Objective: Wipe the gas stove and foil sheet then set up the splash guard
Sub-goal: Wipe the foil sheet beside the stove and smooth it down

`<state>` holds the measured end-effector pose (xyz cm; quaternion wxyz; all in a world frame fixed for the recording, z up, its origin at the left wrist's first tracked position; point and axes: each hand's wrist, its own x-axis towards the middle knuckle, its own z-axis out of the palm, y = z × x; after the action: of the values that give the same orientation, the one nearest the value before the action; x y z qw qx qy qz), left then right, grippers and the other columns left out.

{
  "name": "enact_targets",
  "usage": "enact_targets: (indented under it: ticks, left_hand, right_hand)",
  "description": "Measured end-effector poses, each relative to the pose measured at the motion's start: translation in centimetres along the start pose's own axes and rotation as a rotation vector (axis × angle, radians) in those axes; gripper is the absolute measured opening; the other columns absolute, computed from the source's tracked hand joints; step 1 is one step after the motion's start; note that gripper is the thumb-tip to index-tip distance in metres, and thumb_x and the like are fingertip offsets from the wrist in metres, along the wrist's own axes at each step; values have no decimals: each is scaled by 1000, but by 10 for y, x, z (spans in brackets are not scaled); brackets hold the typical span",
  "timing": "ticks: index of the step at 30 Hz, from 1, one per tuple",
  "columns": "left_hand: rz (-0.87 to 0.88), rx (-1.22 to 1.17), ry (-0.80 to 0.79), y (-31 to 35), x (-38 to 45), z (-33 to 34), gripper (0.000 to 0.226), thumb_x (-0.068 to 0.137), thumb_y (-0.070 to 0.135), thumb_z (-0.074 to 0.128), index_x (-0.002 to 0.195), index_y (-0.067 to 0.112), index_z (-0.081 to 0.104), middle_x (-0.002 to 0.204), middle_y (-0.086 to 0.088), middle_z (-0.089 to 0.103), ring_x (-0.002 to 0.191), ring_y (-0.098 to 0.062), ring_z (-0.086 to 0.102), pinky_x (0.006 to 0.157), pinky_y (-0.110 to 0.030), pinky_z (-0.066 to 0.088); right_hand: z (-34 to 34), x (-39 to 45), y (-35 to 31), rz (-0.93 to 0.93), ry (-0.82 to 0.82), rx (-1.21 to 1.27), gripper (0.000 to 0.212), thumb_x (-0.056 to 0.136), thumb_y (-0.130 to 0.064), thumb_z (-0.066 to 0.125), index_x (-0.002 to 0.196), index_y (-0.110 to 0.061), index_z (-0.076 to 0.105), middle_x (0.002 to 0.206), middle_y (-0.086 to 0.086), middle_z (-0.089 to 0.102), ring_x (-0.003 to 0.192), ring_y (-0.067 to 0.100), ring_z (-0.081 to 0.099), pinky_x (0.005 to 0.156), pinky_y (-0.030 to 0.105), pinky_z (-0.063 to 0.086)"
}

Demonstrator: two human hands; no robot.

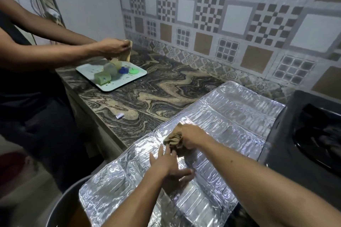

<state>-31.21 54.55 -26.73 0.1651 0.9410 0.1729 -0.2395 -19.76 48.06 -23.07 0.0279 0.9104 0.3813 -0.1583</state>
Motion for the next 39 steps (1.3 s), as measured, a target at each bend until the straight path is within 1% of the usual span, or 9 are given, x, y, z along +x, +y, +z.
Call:
enact_targets:
  ticks: [10, 13, 16, 20, 24, 27, 31, 35, 39]
  left_hand:
    - [15, 23, -12, 1, -5, -2, 121, 73, 81, 48, 152, 11, -12, 157, -10, -25, 146, -33, -17, 114, -63, -5]
    - [21, 29, -9, 0, -6, -1, 121, 73, 81, 47, 152, 12, -13, 157, -10, -26, 146, -33, -17, 115, -63, -5]
    - [18, 19, -14, 1, -4, 0, 123, 72, 81, 49, 152, 12, -13, 157, -10, -26, 146, -33, -19, 114, -63, -6]
    - [9, 45, -29, 1, -1, -2, 119, 72, 81, 48, 153, 9, -2, 159, -11, -20, 147, -34, -17, 113, -65, -4]
    - [-4, 49, -40, 1, 2, -2, 106, 76, 77, 49, 152, 11, 16, 162, -12, 1, 147, -34, -13, 111, -66, -5]
    - [11, 43, -60, 2, 2, -4, 98, 77, 75, 51, 152, 18, 22, 162, -10, -2, 147, -34, -15, 112, -67, -5]
    - [23, 36, -74, 0, -1, -8, 119, 73, 78, 52, 153, 15, -9, 157, -9, -26, 146, -33, -18, 113, -65, -3]
    - [64, -20, -44, -9, 1, -11, 124, 72, 76, 56, 152, 7, -10, 159, -12, -20, 147, -34, -12, 117, -61, 6]
    - [35, 29, 21, -42, -9, -16, 121, 73, 77, 51, 152, 10, -11, 159, -12, -18, 147, -35, -9, 117, -60, 1]
  right_hand:
    - [-52, -93, 23, 169, -537, -503, 36, 97, -18, 43, 130, -10, 54, 128, 8, 54, 108, 24, 52, 94, 33, 43]
    - [-74, -73, 31, 201, -480, -313, 35, 93, -17, 46, 124, -14, 61, 120, 5, 60, 99, 26, 57, 84, 35, 48]
    - [-83, -36, 31, 150, -246, 7, 27, 88, -16, 48, 106, -13, 68, 105, 6, 68, 84, 23, 60, 79, 36, 51]
    - [-58, -12, -1, 48, -20, 186, 18, 85, -13, 57, 98, -11, 68, 88, 8, 65, 89, 27, 63, 71, 29, 48]
    - [4, -17, -18, 4, 17, 249, 27, 79, -24, 49, 102, -29, 61, 107, 3, 65, 98, 27, 64, 79, 37, 53]
    - [6, -32, -12, 35, 35, 198, 23, 86, -22, 50, 105, -29, 62, 110, 3, 64, 98, 27, 61, 77, 35, 50]
    - [-5, -57, 11, 123, -117, 25, 21, 92, -18, 51, 105, -7, 63, 106, 10, 64, 96, 26, 61, 86, 37, 53]
    - [-2, -69, 27, 172, -183, -54, 22, 89, -11, 52, 108, -5, 63, 91, 6, 57, 84, 23, 53, 82, 35, 52]
    - [5, -72, 29, 193, -171, -31, 27, 88, -10, 54, 113, -6, 63, 102, 9, 65, 90, 25, 60, 86, 39, 55]
